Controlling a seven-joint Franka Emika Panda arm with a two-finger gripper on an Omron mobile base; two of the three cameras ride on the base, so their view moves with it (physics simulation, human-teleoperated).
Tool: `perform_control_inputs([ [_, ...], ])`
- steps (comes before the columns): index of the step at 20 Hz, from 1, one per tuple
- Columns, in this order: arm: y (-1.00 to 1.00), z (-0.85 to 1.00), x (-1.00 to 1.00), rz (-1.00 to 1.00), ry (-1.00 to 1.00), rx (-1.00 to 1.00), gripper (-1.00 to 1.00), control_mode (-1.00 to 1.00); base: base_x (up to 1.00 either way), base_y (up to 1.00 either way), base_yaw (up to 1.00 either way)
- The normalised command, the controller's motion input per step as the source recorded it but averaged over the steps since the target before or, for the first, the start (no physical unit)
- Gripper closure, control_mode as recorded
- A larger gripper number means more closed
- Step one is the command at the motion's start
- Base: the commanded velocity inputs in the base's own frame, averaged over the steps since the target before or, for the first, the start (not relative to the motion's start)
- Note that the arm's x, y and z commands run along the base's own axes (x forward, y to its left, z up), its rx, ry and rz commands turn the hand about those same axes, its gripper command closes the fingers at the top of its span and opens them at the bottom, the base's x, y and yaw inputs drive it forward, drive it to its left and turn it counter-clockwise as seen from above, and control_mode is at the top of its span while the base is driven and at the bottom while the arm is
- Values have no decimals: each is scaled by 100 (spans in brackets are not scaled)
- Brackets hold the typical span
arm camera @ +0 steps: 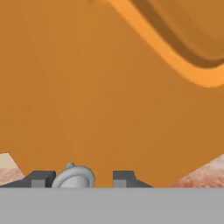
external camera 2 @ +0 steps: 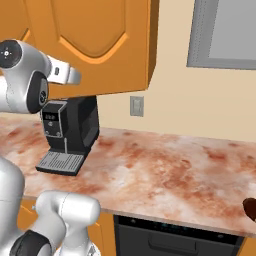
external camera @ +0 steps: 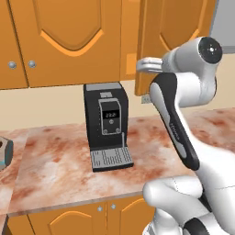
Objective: Open the cabinet. Pick the sponge and place it next to the sink. Then close the cabinet.
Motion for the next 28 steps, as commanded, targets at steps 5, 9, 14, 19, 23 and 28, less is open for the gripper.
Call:
perform_control_inputs([
  [5,-100,-8,-67,0,0,0,100,-100,0,0,0],
  [9,-100,-1,-50,0,0,0,100,-100,0,0,0],
  [14,-100,-2,-51,0,0,0,100,-100,0,0,0],
  [19,-82,-1,-28,-1,0,0,100,-100,0,0,0],
  [23,4,-2,-16,2,1,0,-100,-100,0,0,0],
  [28,1,0,-57,4,-2,0,-100,-100,0,0,0],
])
